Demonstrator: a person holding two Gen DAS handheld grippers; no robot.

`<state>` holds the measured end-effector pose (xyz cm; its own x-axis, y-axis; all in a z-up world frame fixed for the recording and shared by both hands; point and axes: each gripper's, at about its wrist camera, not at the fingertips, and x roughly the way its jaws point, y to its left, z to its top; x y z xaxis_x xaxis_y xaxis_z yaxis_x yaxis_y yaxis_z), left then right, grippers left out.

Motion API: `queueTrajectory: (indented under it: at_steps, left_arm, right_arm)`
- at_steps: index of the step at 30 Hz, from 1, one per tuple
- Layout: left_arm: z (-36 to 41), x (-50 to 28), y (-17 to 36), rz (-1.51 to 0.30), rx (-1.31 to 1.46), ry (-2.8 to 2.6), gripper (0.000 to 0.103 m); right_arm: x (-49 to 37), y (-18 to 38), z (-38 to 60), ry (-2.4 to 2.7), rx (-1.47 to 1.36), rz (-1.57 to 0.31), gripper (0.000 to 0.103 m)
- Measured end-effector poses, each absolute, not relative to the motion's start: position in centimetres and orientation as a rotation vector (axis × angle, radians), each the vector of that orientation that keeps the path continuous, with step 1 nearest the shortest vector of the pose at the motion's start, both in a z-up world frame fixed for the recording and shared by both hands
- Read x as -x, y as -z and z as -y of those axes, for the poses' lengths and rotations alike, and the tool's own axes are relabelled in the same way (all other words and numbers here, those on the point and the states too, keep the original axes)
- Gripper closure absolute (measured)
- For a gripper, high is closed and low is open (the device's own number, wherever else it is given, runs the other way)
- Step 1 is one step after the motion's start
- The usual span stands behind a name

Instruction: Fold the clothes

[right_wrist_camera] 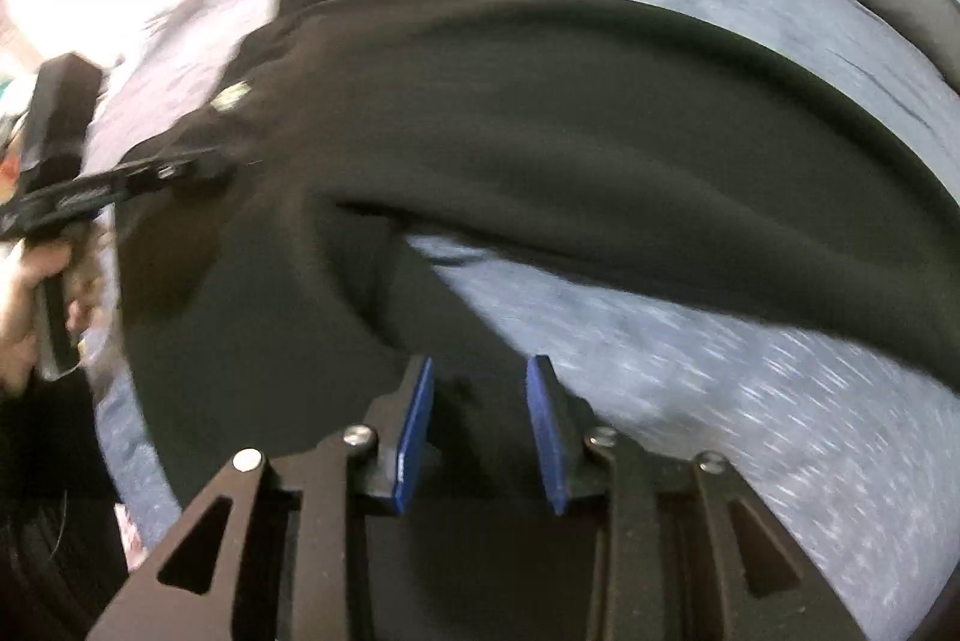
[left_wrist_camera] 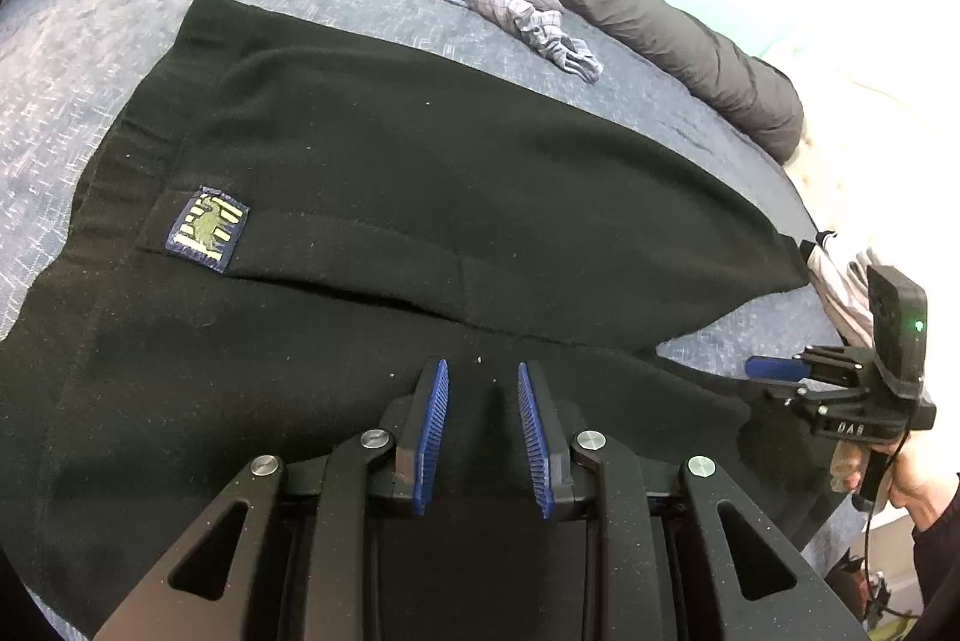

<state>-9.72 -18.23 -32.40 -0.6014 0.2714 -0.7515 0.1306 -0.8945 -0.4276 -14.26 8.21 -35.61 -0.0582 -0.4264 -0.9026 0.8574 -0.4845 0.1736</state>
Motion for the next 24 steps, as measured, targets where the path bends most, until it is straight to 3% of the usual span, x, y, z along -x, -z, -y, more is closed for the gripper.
queueTrajectory:
  at_steps: [11,17,24]
  left_arm:
    - [18.8,9.7,32.3,0.725,1.349,-2.647,0.076]
    - [18.9,9.7,32.2,0.729,1.346,-2.647,0.075]
    - [18.9,9.7,32.1,0.734,1.344,-2.643,0.075]
  right_arm:
    - [13.1,39.0,-5.6,1.621,-1.262,-0.677,0.071]
    - [13.0,39.7,-4.9,1.589,-1.257,-0.655,0.098]
    - [13.7,39.2,-4.9,1.585,-1.251,-0.605,0.101]
